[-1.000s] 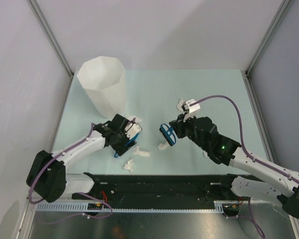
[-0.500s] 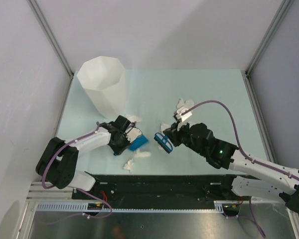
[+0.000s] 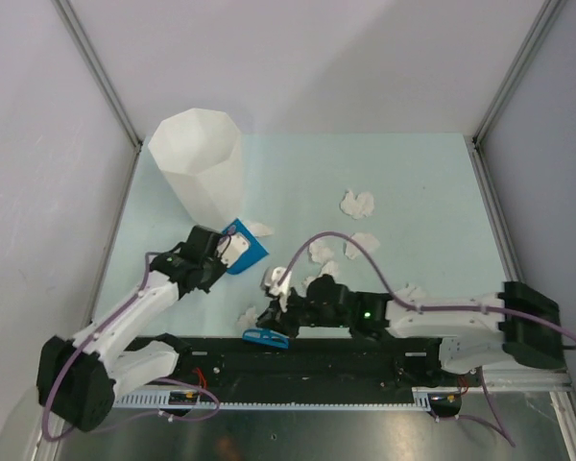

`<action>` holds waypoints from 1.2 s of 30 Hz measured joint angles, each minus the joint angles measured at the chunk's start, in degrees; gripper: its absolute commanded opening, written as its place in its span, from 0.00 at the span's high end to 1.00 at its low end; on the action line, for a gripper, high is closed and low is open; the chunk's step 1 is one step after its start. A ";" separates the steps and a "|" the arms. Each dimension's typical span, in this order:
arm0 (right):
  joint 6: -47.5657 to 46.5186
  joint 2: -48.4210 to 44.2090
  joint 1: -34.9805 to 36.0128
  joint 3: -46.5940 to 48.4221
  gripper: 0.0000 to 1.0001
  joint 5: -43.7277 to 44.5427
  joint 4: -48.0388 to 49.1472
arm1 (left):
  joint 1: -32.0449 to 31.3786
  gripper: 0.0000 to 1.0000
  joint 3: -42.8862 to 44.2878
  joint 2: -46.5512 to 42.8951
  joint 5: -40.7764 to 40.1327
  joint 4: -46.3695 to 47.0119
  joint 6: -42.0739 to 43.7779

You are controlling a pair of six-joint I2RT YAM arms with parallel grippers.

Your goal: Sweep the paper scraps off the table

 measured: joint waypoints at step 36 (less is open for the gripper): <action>5.66 10.91 -19.15 14.71 1.00 28.70 -1.01 | 9.97 1.00 -3.98 -5.44 -0.22 -11.93 18.27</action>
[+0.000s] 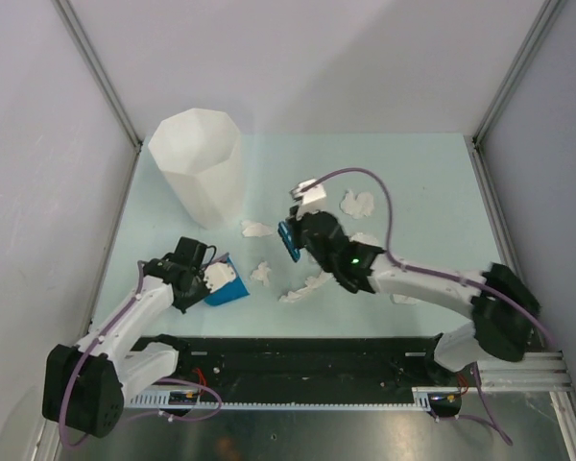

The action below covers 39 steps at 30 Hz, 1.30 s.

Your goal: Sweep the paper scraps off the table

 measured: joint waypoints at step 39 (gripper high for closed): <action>-2.08 -30.88 -0.33 17.46 1.00 11.96 -14.05 | -4.20 1.00 32.61 3.23 16.33 -2.75 -12.35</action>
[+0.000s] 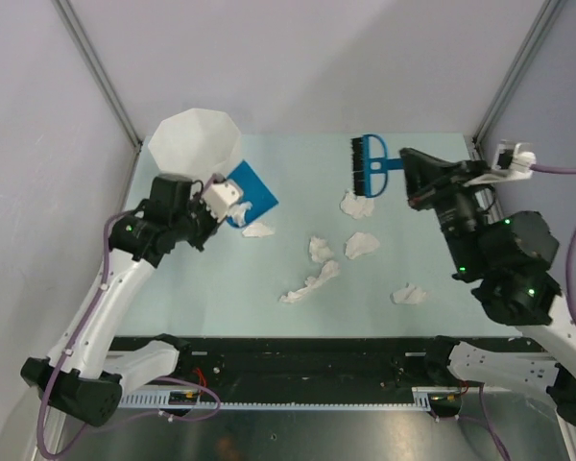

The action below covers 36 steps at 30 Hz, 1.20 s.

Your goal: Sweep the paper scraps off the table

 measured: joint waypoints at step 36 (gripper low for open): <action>1.38 -2.45 -8.81 -10.01 1.00 -21.90 -21.44 | 0.28 1.00 48.87 35.58 -62.93 1.95 16.61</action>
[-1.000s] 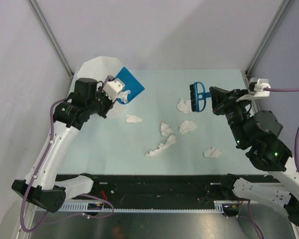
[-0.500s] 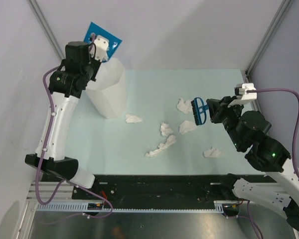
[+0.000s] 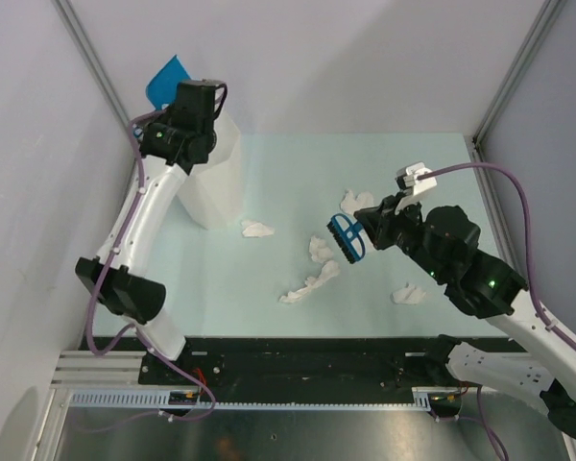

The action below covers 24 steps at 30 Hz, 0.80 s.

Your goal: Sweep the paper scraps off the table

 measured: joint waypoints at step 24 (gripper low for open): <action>-3.02 1.97 0.20 -1.31 1.00 -8.17 1.88 | -1.77 1.00 -32.22 -5.33 -16.00 43.63 43.63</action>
